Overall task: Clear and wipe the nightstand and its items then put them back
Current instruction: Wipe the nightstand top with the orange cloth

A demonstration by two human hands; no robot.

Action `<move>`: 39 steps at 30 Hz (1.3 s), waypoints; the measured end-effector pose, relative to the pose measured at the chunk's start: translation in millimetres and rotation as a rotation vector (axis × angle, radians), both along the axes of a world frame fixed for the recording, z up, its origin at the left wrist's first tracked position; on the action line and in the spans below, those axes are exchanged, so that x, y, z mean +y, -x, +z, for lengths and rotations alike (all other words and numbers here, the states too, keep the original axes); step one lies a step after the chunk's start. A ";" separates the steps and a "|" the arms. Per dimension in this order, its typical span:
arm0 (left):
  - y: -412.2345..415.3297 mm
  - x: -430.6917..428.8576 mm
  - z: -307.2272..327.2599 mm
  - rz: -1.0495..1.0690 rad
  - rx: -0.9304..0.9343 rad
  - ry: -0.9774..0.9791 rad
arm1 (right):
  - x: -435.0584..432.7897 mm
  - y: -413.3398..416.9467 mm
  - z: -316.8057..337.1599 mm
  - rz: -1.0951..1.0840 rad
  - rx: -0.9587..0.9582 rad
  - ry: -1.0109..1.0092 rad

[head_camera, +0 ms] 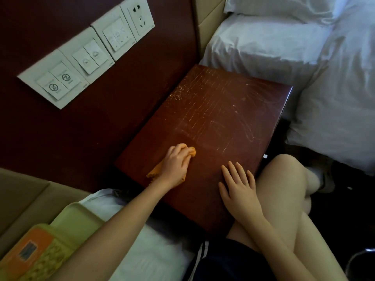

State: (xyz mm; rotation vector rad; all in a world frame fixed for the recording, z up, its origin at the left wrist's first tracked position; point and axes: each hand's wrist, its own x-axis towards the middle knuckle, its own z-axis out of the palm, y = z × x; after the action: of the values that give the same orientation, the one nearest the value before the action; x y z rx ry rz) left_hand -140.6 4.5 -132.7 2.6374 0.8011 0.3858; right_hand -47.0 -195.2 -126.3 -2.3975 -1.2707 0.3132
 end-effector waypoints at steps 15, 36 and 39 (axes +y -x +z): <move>-31.2 -5.4 8.2 0.240 0.048 -0.006 | -3.7 -0.2 1.6 -0.009 0.014 0.001; -49.0 -40.6 5.0 0.231 0.038 0.013 | -19.0 1.9 -0.4 -0.037 -0.020 -0.042; -33.3 -48.4 4.3 0.042 0.031 0.012 | -23.3 1.3 -1.9 -0.042 -0.018 -0.037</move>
State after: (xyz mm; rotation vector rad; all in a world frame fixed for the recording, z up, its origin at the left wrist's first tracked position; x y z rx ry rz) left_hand -107.3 -43.9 -128.3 2.6252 0.8673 0.3514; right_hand -48.2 -218.5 -128.2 -2.3973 -1.2221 0.2544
